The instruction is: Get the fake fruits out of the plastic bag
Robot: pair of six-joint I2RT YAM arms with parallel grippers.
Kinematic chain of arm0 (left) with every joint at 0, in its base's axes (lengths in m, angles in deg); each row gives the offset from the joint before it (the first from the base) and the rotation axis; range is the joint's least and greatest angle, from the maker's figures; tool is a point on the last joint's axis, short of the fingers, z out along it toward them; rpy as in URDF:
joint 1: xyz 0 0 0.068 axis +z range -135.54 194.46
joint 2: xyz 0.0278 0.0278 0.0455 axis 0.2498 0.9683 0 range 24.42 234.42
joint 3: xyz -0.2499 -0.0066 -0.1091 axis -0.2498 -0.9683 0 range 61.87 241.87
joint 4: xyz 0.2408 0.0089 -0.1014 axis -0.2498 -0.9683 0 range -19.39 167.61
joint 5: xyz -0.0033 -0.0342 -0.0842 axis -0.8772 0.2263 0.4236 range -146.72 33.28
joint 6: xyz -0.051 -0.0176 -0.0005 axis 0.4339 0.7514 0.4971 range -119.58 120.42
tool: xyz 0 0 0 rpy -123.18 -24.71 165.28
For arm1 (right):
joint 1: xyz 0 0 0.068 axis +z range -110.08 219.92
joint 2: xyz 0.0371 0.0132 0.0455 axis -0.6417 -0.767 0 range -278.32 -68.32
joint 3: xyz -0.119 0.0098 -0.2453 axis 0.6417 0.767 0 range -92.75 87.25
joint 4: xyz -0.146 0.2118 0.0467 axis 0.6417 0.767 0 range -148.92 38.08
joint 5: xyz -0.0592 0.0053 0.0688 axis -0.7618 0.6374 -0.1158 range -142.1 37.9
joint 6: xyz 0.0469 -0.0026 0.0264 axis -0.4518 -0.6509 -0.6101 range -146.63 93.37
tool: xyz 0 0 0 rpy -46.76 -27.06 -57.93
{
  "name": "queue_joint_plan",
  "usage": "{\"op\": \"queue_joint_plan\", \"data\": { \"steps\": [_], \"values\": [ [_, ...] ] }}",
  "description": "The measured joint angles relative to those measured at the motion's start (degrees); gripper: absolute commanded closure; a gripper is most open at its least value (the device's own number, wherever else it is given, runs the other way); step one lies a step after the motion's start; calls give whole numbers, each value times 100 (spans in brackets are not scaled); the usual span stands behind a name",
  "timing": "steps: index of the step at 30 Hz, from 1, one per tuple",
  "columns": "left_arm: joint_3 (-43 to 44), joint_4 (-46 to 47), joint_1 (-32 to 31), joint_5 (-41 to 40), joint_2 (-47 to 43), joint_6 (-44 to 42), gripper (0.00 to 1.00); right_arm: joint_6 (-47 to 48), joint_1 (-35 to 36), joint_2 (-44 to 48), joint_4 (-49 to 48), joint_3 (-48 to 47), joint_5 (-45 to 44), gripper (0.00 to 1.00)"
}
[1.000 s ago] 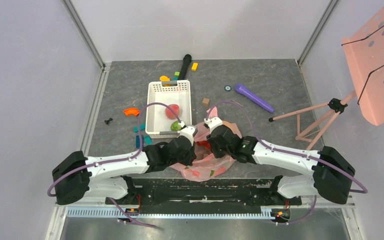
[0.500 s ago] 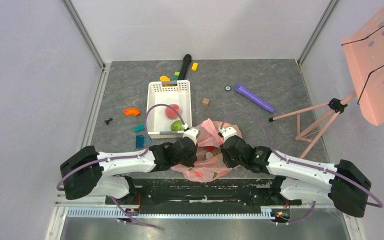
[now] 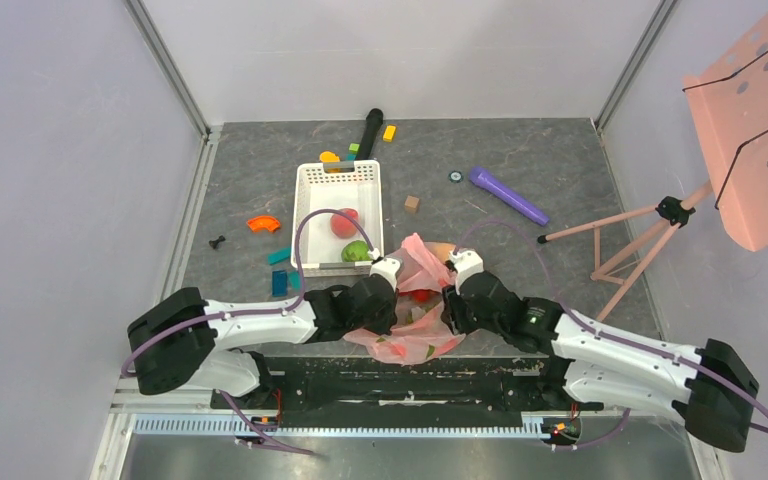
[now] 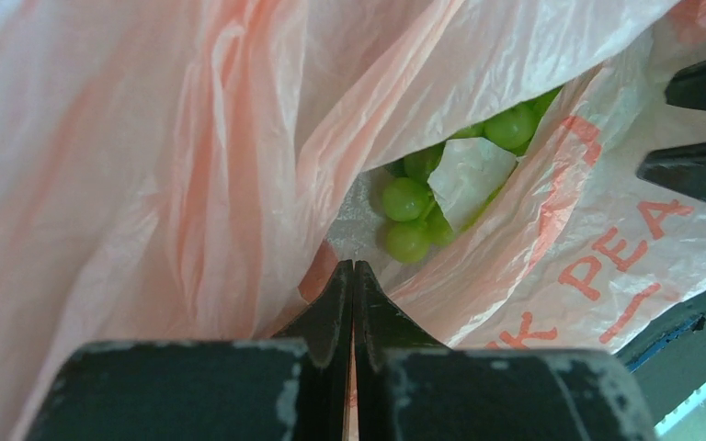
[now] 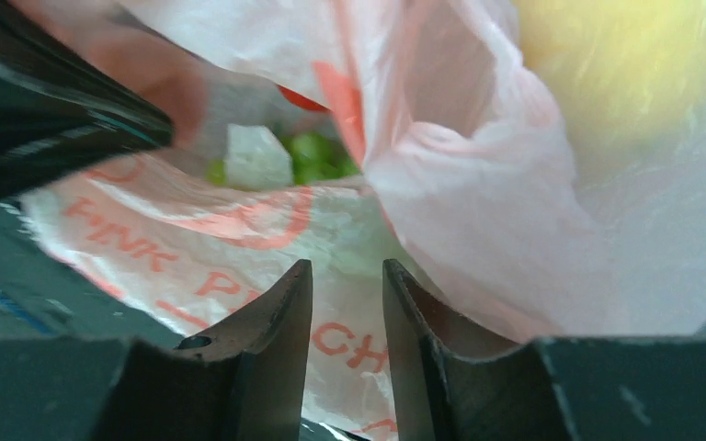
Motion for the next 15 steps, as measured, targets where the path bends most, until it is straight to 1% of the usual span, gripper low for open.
{"op": "queue_joint_plan", "data": {
  "steps": [4, 7, 10, 15],
  "values": [
    [2, -2, 0, 0, -4, 0, 98, 15, 0, 339, -426, -109, 205, 62],
    [24, -4, 0, -2, -26, 0, 98, -37, 0, 337, -892, -249, 350, 64],
    [68, -2, 0, -2, -26, 0, 98, -125, 0, 105, -1298, -269, 516, 66],
    [92, 2, 0, -2, -28, 0, 98, -328, 0, -426, -1631, -245, 560, 65]
  ]
}}
